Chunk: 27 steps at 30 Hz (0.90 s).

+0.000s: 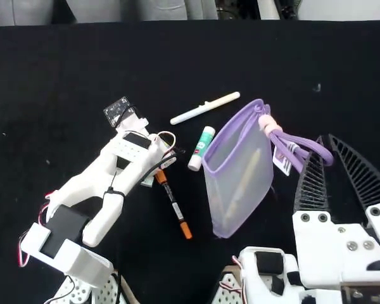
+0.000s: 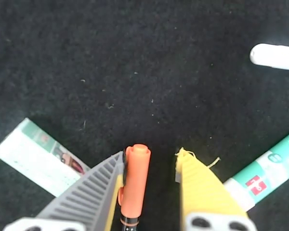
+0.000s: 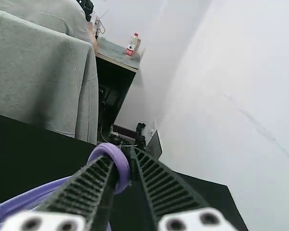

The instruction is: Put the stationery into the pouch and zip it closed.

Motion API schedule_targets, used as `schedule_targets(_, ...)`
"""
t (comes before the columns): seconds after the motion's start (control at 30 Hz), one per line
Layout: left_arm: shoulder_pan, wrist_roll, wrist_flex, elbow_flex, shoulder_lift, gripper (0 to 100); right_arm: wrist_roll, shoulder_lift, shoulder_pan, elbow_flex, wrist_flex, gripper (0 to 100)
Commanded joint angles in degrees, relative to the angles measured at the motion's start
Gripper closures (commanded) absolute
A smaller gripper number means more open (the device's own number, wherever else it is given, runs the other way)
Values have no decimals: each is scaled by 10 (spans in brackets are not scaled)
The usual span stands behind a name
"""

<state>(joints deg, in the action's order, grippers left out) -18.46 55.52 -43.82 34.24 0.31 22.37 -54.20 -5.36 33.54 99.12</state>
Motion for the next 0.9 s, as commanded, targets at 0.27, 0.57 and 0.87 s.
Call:
schedule_targets(0.27, 5, 7, -48, -40, -2, 820, 2, 36, -6, -3, 17, 988)
schedule_targets(0.57, 0, -41, -45, -44, -2, 943, 2, 36, -6, -3, 17, 988)
schedule_targets(0.87, 0, -46, -113, -125, 89, 887, 3, 36, -6, -3, 17, 988)
